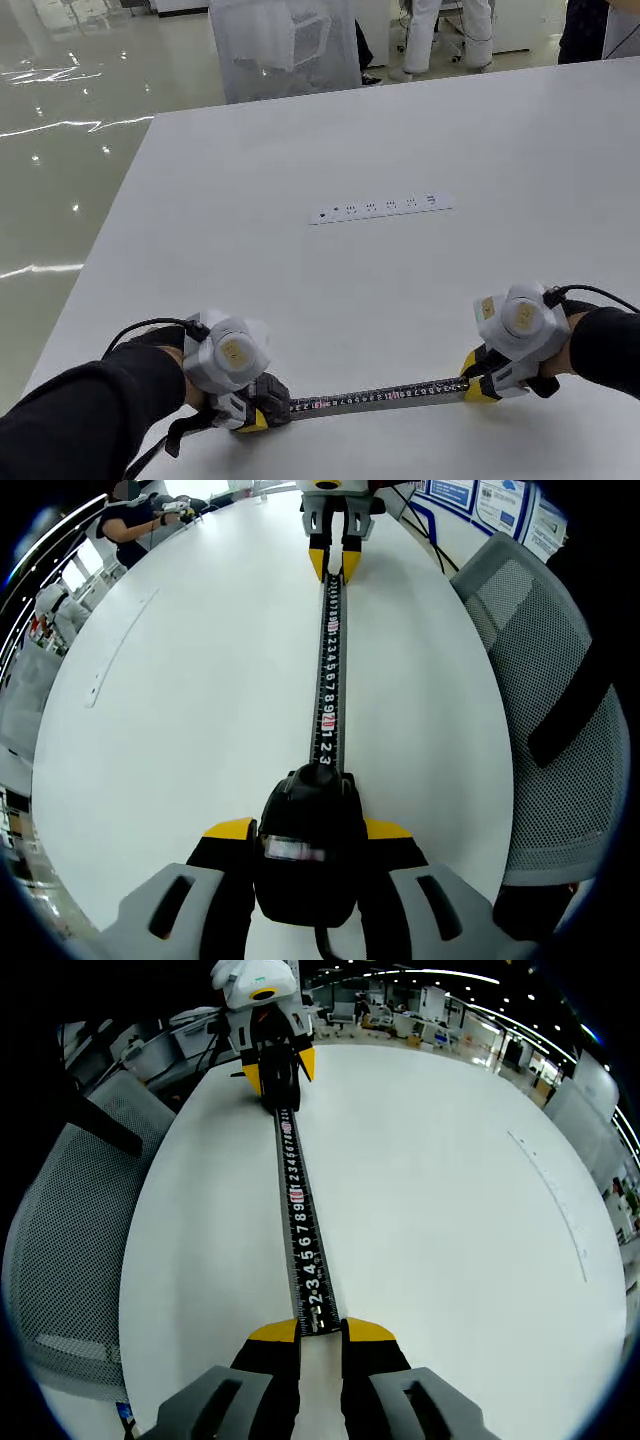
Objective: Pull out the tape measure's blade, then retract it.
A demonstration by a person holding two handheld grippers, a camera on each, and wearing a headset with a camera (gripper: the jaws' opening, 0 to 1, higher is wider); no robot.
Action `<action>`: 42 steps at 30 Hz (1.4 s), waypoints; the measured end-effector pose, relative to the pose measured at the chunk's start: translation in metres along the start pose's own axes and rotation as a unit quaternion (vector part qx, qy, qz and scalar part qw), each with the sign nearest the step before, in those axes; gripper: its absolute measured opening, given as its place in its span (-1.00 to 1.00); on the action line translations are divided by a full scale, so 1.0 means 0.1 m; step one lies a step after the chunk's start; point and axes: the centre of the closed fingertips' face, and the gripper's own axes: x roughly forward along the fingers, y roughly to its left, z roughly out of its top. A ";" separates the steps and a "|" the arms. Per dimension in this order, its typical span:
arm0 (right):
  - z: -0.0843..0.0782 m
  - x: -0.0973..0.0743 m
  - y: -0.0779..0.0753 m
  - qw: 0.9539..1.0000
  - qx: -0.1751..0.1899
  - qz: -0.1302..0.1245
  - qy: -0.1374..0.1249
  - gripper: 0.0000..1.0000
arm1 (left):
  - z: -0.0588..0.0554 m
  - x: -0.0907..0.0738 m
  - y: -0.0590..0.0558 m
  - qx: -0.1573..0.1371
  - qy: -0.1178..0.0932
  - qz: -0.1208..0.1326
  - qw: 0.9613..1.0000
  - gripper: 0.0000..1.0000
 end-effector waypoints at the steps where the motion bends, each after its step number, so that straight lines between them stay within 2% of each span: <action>1: 0.00 0.00 0.00 1.000 -0.006 0.000 0.003 -0.79 | 0.00 0.00 0.00 -0.001 0.000 -0.001 1.000 -0.31; 8: -0.02 0.01 -0.01 1.000 -0.016 0.000 0.017 -0.79 | 0.01 0.00 0.00 0.002 -0.007 0.002 1.000 -0.30; 14: -0.01 0.01 0.00 1.000 -0.016 -0.001 0.016 -0.77 | 0.05 -0.05 0.01 -0.012 -0.027 0.006 1.000 -0.32; 16: 0.00 0.02 -0.01 1.000 -0.016 -0.003 0.013 -0.68 | 0.06 -0.07 0.02 -0.020 -0.034 0.007 0.999 -0.31; 18: 0.02 0.02 -0.04 1.000 -0.020 -0.011 0.012 -0.50 | 0.05 -0.08 0.01 -0.021 -0.033 0.006 0.999 -0.25; 21: 0.05 0.01 -0.04 1.000 -0.026 -0.013 0.010 -0.52 | 0.02 -0.10 0.00 -0.024 -0.032 0.001 0.999 -0.11; 24: 0.06 0.00 -0.05 0.999 -0.025 -0.018 0.013 -0.39 | 0.02 -0.13 0.01 -0.029 -0.038 0.006 0.999 0.05; 27: 0.05 -0.02 -0.03 0.999 -0.032 -0.024 0.012 -0.31 | 0.00 -0.15 0.01 -0.032 -0.039 0.009 0.999 0.09; 30: 0.04 -0.03 -0.04 0.999 -0.016 -0.034 0.006 -0.17 | 0.00 -0.17 0.00 -0.049 -0.048 0.013 0.998 0.18; 31: 0.03 -0.04 -0.03 0.999 -0.005 -0.039 0.001 -0.11 | 0.01 -0.18 0.00 -0.057 -0.056 0.017 0.997 0.22; 33: 0.04 -0.06 -0.03 0.999 0.009 -0.045 -0.011 -0.06 | 0.04 -0.18 -0.05 -0.077 -0.072 0.008 0.994 0.31; 36: 0.04 -0.09 -0.03 0.998 0.030 -0.055 -0.028 -0.01 | 0.01 -0.21 -0.04 -0.086 -0.077 0.022 0.993 0.35; 38: 0.05 -0.10 -0.04 0.997 0.040 -0.062 -0.034 0.06 | 0.02 -0.23 -0.04 -0.103 -0.085 0.024 0.991 0.40; 42: 0.07 -0.16 -0.04 0.995 0.054 -0.075 -0.050 0.14 | 0.00 -0.27 -0.02 -0.117 -0.093 0.038 0.988 0.49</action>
